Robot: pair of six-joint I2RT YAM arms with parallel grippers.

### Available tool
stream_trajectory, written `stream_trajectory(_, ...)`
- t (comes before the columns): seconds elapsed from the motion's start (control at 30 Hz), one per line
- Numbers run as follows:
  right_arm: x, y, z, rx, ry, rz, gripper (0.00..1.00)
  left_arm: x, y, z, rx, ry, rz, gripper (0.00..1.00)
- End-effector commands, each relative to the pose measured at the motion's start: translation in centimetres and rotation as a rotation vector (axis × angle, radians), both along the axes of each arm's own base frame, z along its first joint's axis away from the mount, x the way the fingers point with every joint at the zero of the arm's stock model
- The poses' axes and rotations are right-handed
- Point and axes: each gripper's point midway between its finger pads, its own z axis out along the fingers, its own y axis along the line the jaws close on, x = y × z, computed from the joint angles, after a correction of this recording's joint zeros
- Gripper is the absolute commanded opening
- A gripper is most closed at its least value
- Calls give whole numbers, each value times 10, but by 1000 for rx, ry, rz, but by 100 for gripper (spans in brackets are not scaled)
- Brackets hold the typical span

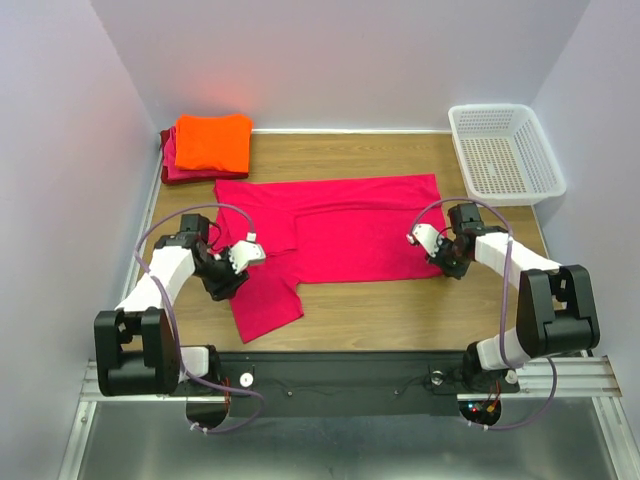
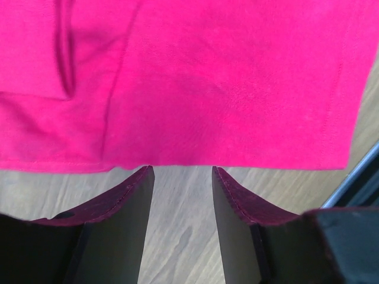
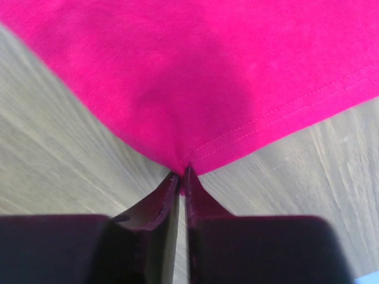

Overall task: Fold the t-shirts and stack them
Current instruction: Fold the tshirt

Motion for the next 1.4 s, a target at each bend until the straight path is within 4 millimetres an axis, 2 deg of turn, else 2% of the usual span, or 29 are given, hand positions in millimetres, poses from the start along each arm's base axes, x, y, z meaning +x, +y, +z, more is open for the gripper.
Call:
stream_trajectory(0.0,-2,-4,-13,-31,16,-2,4,3,-2,-12,68,-48,-45,56)
stream_trajectory(0.13,-1,-6,-11,-39,13,-6,1,0,-12,-24,77,-47,-76,56)
stream_trajectory(0.3,2,-7,-8,-45,1,-15,1,-13,-11,-46,133,-7,-106,52)
stream_trajectory(0.4,2,-8,-5,-50,-4,-22,0,-21,-4,-56,169,35,-114,29)
stream_trajectory(0.43,1,-9,-4,-53,-5,-18,1,-24,-3,-58,175,52,-114,18)
stream_trajectory(0.47,1,-9,-2,-57,-7,-20,1,-23,-2,-56,178,51,-114,12)
stream_trajectory(0.5,1,-11,1,-67,-11,-20,1,-26,-2,-53,181,56,-109,5)
stream_trajectory(0.57,1,-14,7,-83,-22,-26,1,-18,-3,-41,168,30,-101,0)
stream_trajectory(0.7,-2,-16,23,-88,-48,-20,1,-11,-4,-9,127,-2,-95,0)
stream_trajectory(0.73,-3,-16,28,-86,-57,-17,1,-18,-3,-5,125,24,-97,0)
stream_trajectory(0.93,-19,-19,45,-100,-39,10,1,-23,-8,31,83,-14,-118,0)
stream_trajectory(1.03,-18,-19,57,-95,-64,16,1,-23,-10,43,60,-8,-114,0)
stream_trajectory(1.13,-8,-22,60,-97,-59,14,0,-9,-11,58,36,-24,-105,0)
stream_trajectory(1.17,9,-24,70,-92,-79,5,1,0,-9,65,24,-25,-95,0)
stream_trajectory(1.23,14,-26,65,-90,-53,2,1,12,-8,72,8,-29,-86,0)
stream_trajectory(1.27,26,-27,73,-91,-75,7,1,23,-11,83,-8,-49,-88,0)
stream_trajectory(1.3,32,-26,68,-85,-55,10,1,30,-7,81,-18,-26,-64,0)
stream_trajectory(1.33,43,-26,76,-82,-78,12,1,36,-7,83,-25,-24,-62,0)
stream_trajectory(1.37,50,-25,79,-79,-85,17,1,48,-7,94,-32,-51,-58,0)
